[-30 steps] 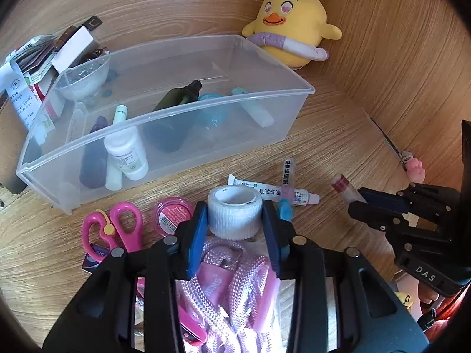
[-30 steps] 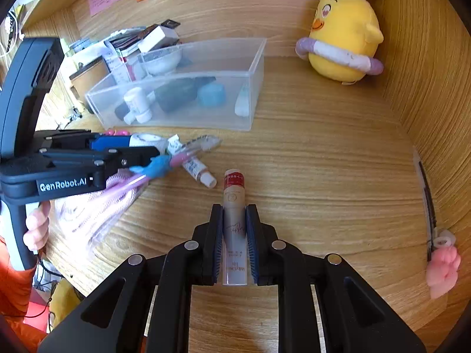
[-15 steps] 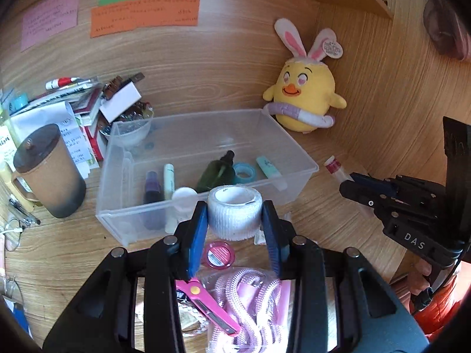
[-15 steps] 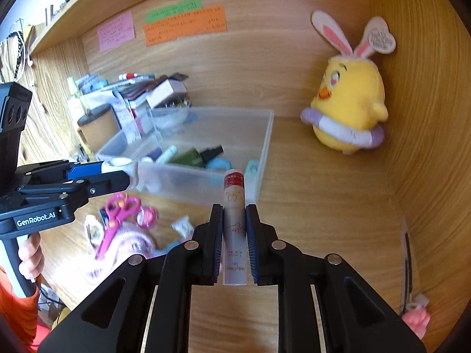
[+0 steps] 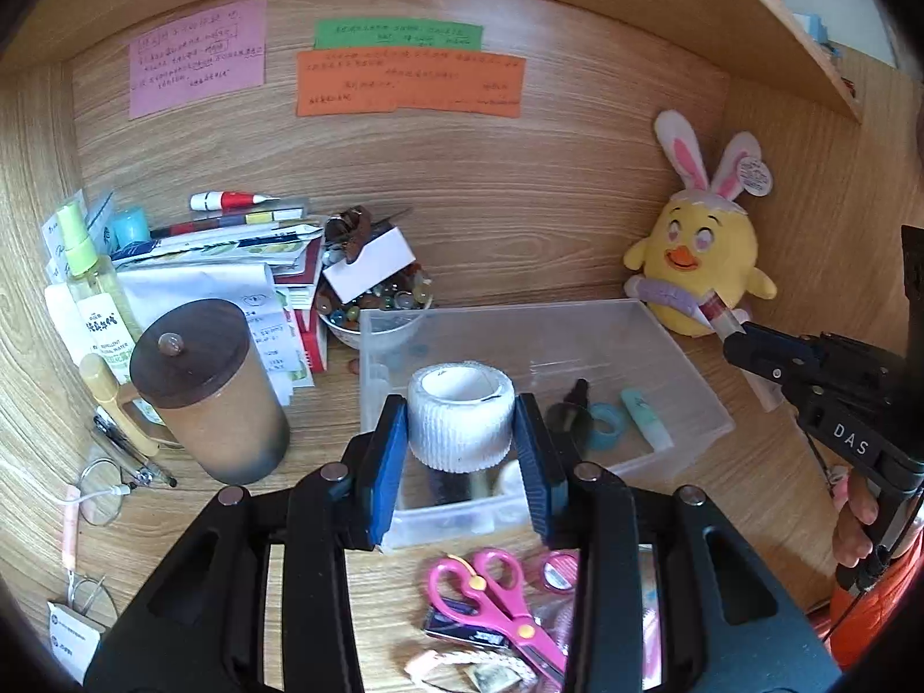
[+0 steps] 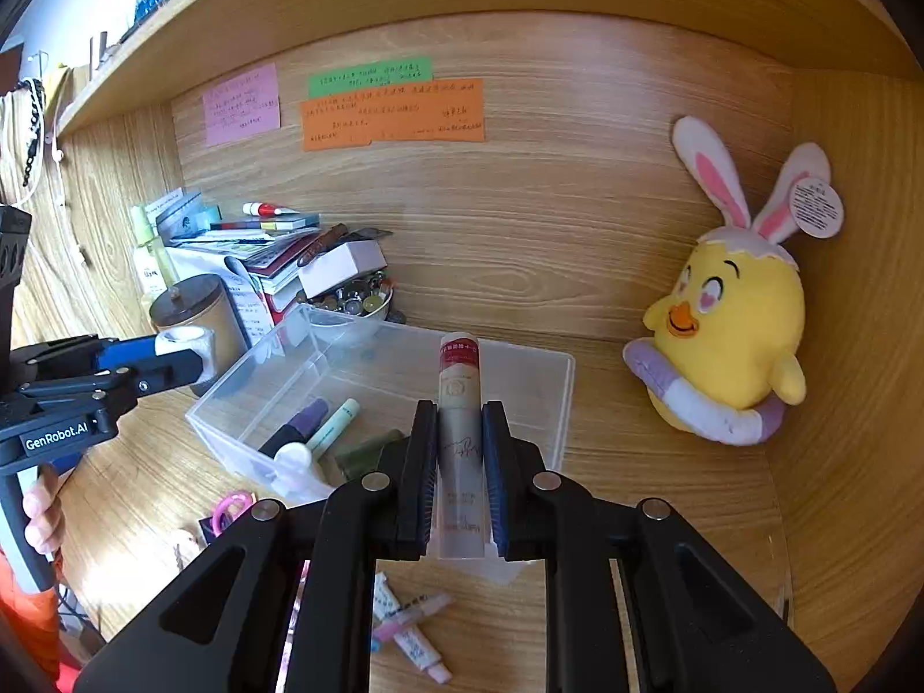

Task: Organize objects
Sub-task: 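Lower both held items into the clear box and open both grippers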

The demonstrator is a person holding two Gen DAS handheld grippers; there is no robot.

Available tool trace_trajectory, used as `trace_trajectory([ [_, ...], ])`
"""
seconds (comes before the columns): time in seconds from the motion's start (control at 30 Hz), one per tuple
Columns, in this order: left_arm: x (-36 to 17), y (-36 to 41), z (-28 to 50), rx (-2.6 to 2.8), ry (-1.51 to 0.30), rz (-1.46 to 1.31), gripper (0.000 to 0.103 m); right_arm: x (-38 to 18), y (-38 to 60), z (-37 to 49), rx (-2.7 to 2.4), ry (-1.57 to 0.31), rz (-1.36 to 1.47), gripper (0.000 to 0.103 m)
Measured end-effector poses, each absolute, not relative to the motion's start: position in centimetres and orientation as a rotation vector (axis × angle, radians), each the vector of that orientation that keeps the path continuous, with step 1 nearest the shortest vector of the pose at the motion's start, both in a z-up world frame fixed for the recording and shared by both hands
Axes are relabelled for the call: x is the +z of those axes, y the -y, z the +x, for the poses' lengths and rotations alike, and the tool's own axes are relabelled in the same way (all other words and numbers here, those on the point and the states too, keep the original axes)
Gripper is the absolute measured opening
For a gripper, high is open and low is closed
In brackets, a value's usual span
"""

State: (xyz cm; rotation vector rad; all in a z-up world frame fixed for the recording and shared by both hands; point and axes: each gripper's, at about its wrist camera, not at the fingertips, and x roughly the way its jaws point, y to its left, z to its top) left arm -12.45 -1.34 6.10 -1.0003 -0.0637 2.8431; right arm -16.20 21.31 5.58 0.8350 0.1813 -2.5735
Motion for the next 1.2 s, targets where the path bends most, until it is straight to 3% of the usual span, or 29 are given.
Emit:
trace_trajectory([
  [0.53, 0.3, -0.2, -17.6, 2.716, 0.037, -1.254, 0.037, -1.0, -18.9, -21.8, -2.472, -0.295, 1.107, 0.014],
  [0.9, 0.5, -0.6, -16.7, 2.682, 0.041, -1.262, 0.038, -1.7, -18.8, -21.8, -2.444, -0.295, 1.142, 0.014],
  [1.0, 1.4, -0.7, -15.8, 2.701, 0.025, -1.230, 0.044, -1.1, -18.8, -21.3, -2.446, -0.299, 1.122, 0.014],
  [1.2, 3.4, -1.0, -13.3, 2.766, -0.010, -1.132, 0.070, 0.6, -19.1, -19.3, -2.462, -0.295, 1.059, 0.022],
])
